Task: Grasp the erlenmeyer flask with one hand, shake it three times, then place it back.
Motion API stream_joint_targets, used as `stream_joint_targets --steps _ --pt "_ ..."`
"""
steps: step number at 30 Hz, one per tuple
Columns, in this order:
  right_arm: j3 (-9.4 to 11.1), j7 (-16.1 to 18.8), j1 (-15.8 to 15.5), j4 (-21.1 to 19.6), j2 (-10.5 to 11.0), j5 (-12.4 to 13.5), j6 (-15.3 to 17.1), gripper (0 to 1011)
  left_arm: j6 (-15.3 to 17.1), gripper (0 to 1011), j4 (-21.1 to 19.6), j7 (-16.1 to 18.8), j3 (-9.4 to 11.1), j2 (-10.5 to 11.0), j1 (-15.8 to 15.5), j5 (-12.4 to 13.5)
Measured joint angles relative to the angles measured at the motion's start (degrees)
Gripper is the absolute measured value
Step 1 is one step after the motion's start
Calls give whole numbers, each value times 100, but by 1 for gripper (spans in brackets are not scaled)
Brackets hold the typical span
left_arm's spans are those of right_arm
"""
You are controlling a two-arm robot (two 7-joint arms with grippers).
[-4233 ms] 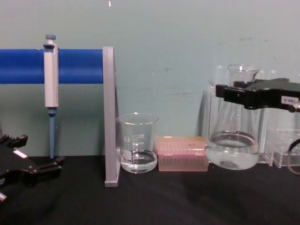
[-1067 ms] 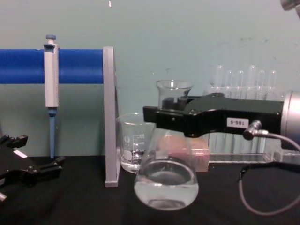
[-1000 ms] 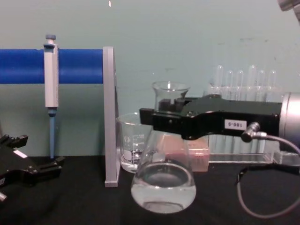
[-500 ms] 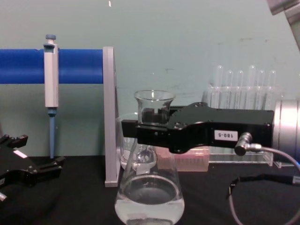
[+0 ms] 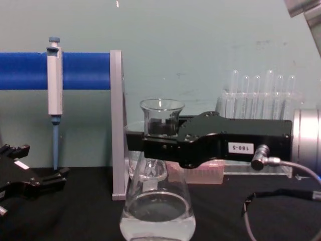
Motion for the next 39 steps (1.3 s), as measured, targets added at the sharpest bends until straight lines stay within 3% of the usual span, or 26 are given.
stream_joint_targets --steps 14,39 --pt "76 -159 10 41 9 41 -27 449 0 1001 0 0 0 0 0 0" --pt "872 -992 -78 337 -90 -89 -23 449 0 1001 0 0 0 0 0 0"
